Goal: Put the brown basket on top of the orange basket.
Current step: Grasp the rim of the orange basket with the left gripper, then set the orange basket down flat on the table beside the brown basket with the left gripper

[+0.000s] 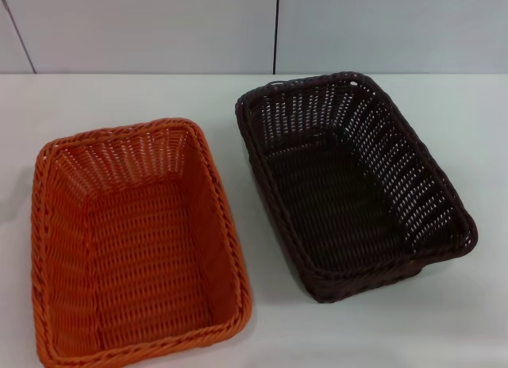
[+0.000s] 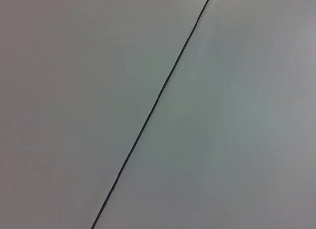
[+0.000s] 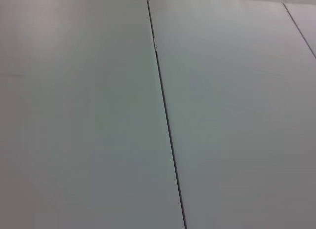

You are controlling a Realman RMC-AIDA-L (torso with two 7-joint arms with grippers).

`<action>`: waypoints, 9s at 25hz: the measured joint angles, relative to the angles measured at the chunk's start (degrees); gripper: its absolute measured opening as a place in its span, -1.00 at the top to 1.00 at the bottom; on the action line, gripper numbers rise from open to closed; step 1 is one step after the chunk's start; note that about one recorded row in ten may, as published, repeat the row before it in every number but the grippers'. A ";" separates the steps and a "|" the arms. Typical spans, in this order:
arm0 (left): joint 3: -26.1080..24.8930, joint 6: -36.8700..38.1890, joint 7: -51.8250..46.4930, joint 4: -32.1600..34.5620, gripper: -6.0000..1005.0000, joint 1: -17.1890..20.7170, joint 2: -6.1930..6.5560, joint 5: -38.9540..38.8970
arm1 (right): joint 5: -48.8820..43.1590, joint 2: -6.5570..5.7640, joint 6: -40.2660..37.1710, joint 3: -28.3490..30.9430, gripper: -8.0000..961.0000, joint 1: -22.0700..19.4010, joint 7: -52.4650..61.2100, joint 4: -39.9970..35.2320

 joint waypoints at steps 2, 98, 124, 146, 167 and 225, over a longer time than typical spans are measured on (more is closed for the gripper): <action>0.06 1.37 -0.09 -0.31 -0.59 -0.01 0.00 0.97 | 0.00 -0.01 -0.01 -0.08 -0.48 0.00 0.00 0.01; -8.03 -3.41 -87.29 -67.50 -0.59 -9.49 0.04 106.96 | 0.46 -0.67 4.49 -0.13 -0.48 5.64 -0.04 0.52; 6.65 -15.63 -107.41 -60.53 -0.48 -14.30 0.00 118.33 | -0.09 -0.95 4.06 -0.87 -0.48 5.81 0.36 0.44; 9.91 -14.97 -108.35 -54.98 -0.24 -15.55 -0.18 120.61 | -0.08 -1.25 3.79 -1.27 -0.48 5.81 0.43 0.27; 13.93 -13.02 -107.42 -54.97 0.39 -16.82 0.05 123.66 | -0.08 -0.89 2.82 -0.82 -0.48 5.28 0.43 0.28; 0.93 -29.76 -31.89 -33.44 0.68 -48.65 11.04 123.16 | 0.54 0.70 0.78 4.35 -0.48 -3.17 -0.28 -4.04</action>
